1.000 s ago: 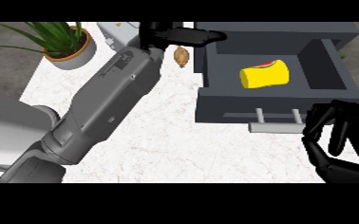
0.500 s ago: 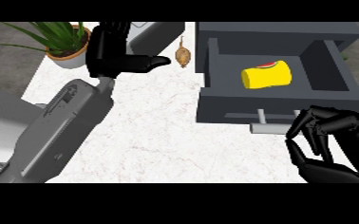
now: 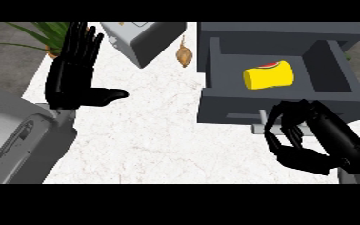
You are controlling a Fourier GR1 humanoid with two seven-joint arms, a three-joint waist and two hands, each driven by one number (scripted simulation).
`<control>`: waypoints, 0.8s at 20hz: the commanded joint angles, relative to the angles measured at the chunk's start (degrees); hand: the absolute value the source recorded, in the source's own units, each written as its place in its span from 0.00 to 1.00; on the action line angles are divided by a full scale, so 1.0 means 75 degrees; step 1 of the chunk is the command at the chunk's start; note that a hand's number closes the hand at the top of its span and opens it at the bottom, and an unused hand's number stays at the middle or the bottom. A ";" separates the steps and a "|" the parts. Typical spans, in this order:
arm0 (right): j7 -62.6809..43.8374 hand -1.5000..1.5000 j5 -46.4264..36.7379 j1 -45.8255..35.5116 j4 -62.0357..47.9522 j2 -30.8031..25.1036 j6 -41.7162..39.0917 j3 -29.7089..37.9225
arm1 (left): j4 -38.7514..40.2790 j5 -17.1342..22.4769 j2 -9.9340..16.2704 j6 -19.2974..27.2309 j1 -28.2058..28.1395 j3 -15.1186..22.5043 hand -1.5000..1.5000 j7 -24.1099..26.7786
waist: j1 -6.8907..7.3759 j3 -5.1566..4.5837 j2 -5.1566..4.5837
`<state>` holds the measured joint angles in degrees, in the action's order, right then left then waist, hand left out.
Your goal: Pick up the cup, place it into the drawer and close the drawer
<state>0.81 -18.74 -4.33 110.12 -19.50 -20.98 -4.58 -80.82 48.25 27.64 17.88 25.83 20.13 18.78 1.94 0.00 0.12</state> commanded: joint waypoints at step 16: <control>0.1928 0.00 -0.3806 -0.1979 -0.5777 0.0839 0.2181 -0.1135 | -0.0479 0.0139 0.0768 -0.2202 -0.2210 -0.1913 0.00 0.0166 | -0.0166 0.0003 -0.0029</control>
<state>12.81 -44.61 -15.54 75.68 -14.29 -6.58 -13.45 -84.05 48.58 32.46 4.13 10.42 9.30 21.26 0.81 0.01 -0.11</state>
